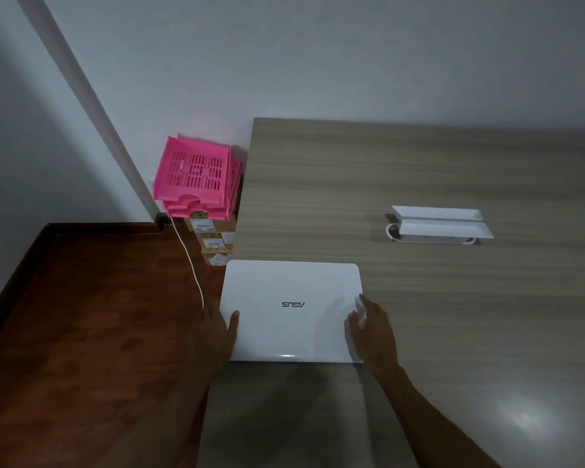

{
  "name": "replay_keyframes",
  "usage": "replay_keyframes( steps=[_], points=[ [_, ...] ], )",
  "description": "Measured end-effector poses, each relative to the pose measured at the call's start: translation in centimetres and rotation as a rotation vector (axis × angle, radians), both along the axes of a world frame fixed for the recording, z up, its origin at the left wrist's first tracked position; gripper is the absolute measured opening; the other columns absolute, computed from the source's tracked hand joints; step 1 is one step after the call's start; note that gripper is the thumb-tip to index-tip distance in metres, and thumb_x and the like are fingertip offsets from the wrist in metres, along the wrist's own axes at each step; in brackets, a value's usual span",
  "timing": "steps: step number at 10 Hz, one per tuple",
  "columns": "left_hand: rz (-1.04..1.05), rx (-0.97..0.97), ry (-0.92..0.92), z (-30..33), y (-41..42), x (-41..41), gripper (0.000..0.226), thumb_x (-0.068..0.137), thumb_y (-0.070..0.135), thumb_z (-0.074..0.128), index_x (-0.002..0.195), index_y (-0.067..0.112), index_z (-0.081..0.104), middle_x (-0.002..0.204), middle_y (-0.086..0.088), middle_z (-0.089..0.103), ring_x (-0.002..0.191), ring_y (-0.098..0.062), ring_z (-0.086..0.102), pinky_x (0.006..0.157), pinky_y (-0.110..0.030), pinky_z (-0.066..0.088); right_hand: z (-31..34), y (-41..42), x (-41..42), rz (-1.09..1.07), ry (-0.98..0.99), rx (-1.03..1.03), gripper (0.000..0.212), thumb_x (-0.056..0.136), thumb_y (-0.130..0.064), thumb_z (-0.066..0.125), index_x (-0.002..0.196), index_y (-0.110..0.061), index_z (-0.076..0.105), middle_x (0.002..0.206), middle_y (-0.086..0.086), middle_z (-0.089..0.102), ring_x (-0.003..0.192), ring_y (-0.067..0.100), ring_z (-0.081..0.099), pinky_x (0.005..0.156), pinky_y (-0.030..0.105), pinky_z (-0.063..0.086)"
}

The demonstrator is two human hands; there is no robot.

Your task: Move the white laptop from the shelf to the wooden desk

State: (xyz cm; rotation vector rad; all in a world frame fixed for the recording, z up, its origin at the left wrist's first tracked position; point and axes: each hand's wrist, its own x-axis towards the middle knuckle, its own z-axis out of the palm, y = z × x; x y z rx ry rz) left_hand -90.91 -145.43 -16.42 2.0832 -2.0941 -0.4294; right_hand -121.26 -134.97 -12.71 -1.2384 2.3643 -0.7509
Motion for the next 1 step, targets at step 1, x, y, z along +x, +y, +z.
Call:
replay_keyframes(
  steps=[1],
  points=[
    [-0.159,-0.113,0.1,-1.04,4.2,0.15,0.065,0.093,0.049,0.045,0.138,0.002,0.048,0.14,-0.019,0.054,0.13,-0.035,0.051,0.11,-0.047,0.04,-2.62,4.5,1.84,0.143,0.136,-0.124,0.044,0.096,-0.022,0.056,0.138,-0.012,0.059,0.139,0.009,0.061,0.131,0.028,0.053,0.112,0.042,0.042]
  ],
)
